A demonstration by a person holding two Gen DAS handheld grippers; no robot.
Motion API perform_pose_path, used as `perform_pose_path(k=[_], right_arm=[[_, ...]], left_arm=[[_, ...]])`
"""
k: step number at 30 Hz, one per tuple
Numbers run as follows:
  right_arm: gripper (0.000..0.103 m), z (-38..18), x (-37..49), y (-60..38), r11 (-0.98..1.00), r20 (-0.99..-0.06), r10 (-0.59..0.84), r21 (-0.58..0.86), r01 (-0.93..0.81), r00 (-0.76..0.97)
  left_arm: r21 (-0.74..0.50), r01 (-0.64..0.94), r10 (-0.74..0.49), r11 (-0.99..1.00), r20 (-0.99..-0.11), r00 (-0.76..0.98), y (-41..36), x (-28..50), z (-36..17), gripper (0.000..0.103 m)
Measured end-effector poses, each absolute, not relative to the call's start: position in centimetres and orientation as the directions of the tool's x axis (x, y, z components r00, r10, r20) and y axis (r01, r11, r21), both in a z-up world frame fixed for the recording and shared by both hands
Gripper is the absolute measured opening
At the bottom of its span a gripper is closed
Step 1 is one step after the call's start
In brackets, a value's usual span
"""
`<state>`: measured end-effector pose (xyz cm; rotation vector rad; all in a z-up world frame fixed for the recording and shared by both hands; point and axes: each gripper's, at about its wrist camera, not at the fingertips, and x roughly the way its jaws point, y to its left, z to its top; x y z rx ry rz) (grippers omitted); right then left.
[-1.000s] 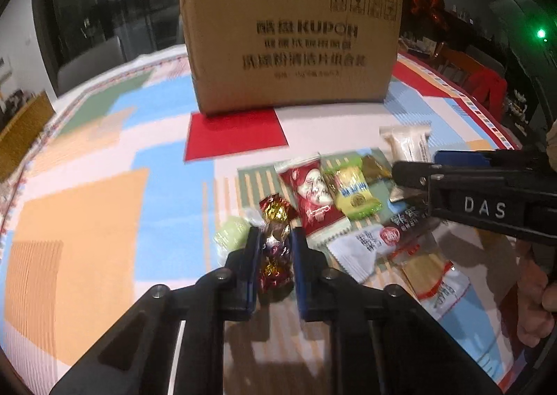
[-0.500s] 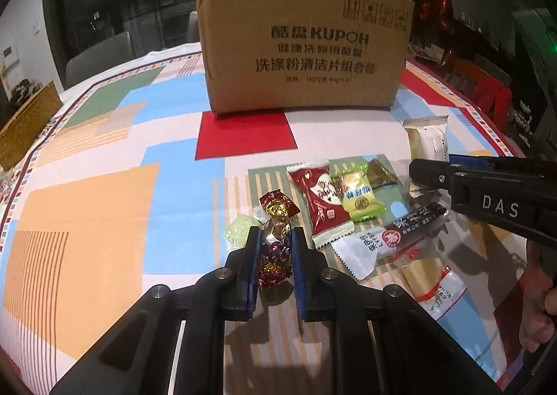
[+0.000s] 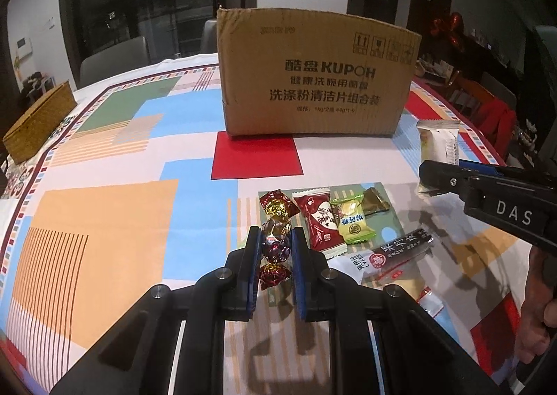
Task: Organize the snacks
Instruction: 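Lift the white packet and candies and carry them over the cardboard box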
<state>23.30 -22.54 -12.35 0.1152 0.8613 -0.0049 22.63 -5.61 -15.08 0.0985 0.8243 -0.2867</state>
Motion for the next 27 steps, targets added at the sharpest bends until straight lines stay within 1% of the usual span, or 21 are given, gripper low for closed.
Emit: perform_pose_path(k=[13,27], right_arm=[[0.035,-10.1,22.8,-22.2,0.996,-0.733,0.054,0.088,0.017,0.678],[0.035,-6.6,23.3,-22.5,0.997,-0.690,0.046,0.079,0.012,0.723]], left_arm=[[-0.027,0.244,-0.189,0.969,-0.717,0.671,-5.2,23.0,-13.0,0.018],[-0.038,0.245,-0.205,0.969,-0.680,0.704,-5.7,25.1,-9.3,0.018]])
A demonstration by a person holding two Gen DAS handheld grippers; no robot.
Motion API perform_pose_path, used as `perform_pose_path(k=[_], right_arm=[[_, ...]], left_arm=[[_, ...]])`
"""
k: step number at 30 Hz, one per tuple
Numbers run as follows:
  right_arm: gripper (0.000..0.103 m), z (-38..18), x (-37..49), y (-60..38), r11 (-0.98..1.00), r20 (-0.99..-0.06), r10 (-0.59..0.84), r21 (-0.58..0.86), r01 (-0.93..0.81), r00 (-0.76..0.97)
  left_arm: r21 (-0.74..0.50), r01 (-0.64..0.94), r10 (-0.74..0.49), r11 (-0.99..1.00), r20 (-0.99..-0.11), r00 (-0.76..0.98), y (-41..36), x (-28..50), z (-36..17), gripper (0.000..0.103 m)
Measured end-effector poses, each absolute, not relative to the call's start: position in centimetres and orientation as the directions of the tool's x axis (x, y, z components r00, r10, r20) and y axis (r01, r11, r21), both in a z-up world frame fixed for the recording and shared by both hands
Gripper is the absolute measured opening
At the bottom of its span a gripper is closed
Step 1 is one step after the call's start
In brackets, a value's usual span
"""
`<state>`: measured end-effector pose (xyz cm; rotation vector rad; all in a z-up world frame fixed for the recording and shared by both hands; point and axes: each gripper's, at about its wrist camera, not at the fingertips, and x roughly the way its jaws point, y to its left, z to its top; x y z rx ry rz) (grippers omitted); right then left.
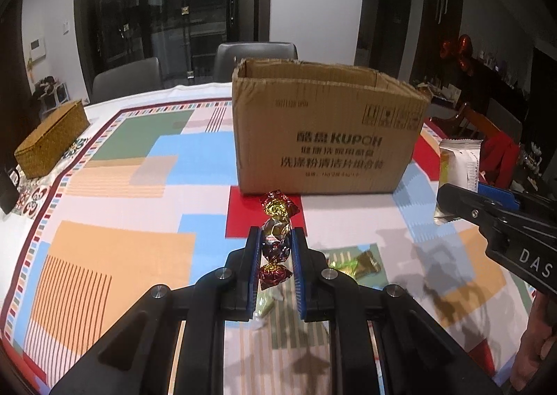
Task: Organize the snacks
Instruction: 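Lift the white packet and candies and carry them over the cardboard box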
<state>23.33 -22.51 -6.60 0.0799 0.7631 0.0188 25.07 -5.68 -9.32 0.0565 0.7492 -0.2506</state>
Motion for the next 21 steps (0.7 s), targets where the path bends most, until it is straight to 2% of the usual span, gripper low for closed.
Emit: perform_pose_path(k=[21], right_arm=[[0.035,-0.9,25.8,-22.5,0.998,-0.609,0.042,0.056,-0.010,0.792]], left_arm=[[-0.027,0.252,-0.216,0.967,-0.608,0.764,-6.1,29.2,-3.2,0.018]])
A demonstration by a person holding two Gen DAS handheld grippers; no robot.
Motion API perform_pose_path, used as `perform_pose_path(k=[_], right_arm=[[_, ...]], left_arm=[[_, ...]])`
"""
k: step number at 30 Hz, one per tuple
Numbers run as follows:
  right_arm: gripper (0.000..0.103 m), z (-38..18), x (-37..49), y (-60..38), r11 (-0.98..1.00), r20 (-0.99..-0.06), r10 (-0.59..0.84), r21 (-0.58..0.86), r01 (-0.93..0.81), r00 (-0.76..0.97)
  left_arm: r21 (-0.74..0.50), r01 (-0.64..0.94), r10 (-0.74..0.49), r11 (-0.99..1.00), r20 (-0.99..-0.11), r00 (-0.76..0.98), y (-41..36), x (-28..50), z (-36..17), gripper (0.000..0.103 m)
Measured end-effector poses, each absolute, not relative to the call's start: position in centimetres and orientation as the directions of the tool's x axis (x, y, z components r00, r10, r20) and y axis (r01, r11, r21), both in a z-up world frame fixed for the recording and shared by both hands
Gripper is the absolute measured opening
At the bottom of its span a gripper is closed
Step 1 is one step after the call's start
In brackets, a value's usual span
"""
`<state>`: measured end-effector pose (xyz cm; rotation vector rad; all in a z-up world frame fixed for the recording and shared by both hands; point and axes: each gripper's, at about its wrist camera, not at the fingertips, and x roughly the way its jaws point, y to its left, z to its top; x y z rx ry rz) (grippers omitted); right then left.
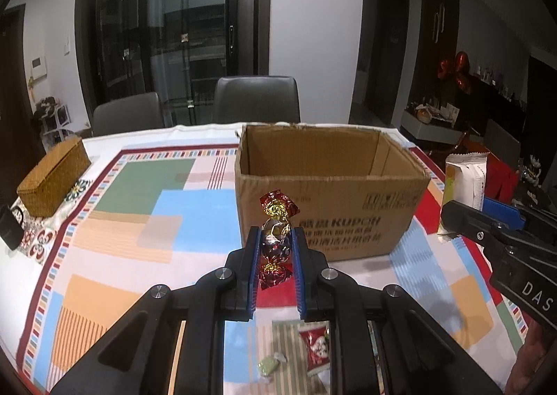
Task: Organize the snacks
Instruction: 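Lift the white packet and candies and carry them over the cardboard box, then open the right tool to drop the white packet while the left drops the candies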
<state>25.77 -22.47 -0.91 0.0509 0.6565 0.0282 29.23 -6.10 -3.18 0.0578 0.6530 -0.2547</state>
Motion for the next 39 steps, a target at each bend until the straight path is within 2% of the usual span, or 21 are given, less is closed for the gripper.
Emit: perform_pose_path(k=[17,39], right_arm=[[0.035,1.8,29.8,-23.2,0.998,-0.580,0.057,0.052,-0.033,0.813],[0.035,1.8,35.7,-23.2,0.997,-0.578,0.074,0.052,-0.054,0.813]], left_arm=[[-0.027,0.259,-0.227,0.965,-0.578,0.784,-6.2,33.3,-0.3,0.018],[-0.040,0.286,-0.254,0.957,-0.590,0.766,-7.3,39.2,-0.4,0.018]])
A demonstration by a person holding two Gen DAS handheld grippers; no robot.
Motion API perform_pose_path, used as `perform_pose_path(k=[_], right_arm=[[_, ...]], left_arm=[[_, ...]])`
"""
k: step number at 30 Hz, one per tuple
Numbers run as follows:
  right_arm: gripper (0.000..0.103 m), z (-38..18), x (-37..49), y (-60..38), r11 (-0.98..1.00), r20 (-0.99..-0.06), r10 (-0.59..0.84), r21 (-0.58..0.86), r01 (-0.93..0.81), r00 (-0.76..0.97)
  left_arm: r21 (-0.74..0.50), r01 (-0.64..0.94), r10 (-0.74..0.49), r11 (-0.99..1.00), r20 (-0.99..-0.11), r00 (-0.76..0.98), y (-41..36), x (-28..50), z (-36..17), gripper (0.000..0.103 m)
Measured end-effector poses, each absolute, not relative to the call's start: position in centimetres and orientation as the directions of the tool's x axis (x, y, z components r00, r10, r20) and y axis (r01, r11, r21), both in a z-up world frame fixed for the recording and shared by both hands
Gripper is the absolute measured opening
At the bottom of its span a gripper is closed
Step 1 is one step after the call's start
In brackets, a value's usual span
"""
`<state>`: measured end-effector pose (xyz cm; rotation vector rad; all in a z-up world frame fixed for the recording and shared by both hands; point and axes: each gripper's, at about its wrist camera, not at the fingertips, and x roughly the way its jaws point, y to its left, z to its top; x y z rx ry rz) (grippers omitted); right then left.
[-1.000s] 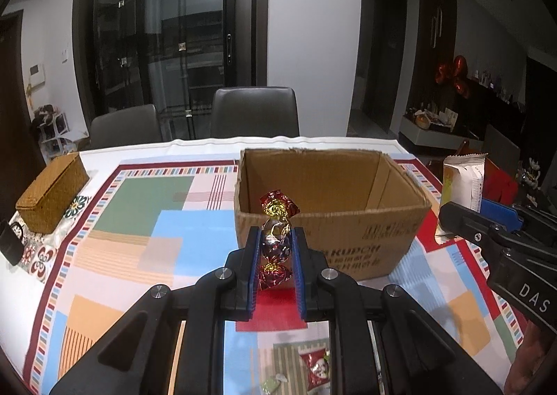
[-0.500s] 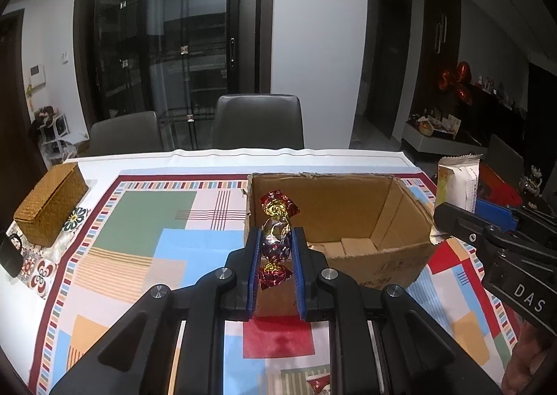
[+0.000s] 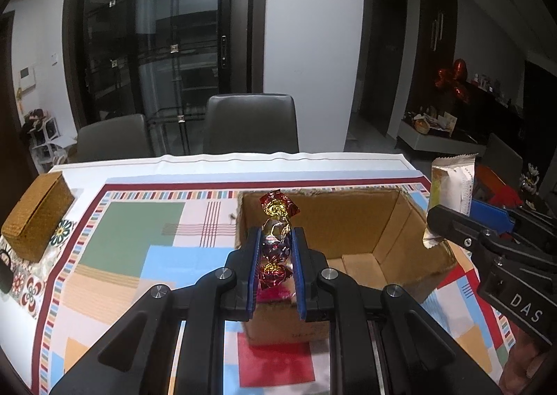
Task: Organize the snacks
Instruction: 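Open the right tool to drop the white packet while the left drops the candies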
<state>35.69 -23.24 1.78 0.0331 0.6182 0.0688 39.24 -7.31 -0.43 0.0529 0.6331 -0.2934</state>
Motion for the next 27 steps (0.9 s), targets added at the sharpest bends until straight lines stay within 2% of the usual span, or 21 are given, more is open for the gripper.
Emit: perform_pose_path(k=[14,16,17,18,19,21,23,27], right_arm=[[0.036,-0.6,39.4,-24.6,0.996,-0.627,0.089,0.075,-0.053,0.774],[0.041,-0.8,39.6,-24.6,0.994,-0.624,0.101,0.088,-0.059,0.775],[0.046,-0.9,39.6,-24.7,0.994,-0.624,0.103,0.092,-0.058,0.774],[0.056,-0.9,39.6,-24.8,0.994,-0.622,0.101,0.094,-0.053,0.776],[0.064,-0.8,39.6,-24.9,0.994,-0.619,0.096,0.095,-0.047,0.780],[0.070,-0.6,39.5,-25.0,0.995,-0.611,0.082,0.091,-0.033,0.788],[0.072,-0.5,39.4,-25.1,0.996,-0.608,0.067,0.085,-0.019,0.791],[0.073,-0.1,39.0,-25.1,0.997,-0.607,0.050,0.077,-0.005,0.793]], left_arm=[[-0.067,0.335,-0.301,0.940,-0.623,0.721,-9.4,42.7,-2.5,0.018],[-0.076,0.337,-0.308,0.938,-0.624,0.718,-9.4,42.8,-2.6,0.020],[-0.076,0.339,-0.310,0.938,-0.625,0.717,-9.5,42.8,-2.6,0.025],[-0.074,0.338,-0.308,0.938,-0.625,0.717,-9.5,42.7,-2.6,0.029],[-0.074,0.338,-0.308,0.938,-0.624,0.718,-9.5,42.6,-2.6,0.037],[-0.076,0.336,-0.309,0.939,-0.617,0.724,-9.4,42.5,-2.5,0.045],[-0.067,0.324,-0.295,0.944,-0.611,0.734,-9.1,42.4,-2.2,0.058],[-0.059,0.308,-0.281,0.949,-0.596,0.752,-8.7,41.8,-1.5,0.070]])
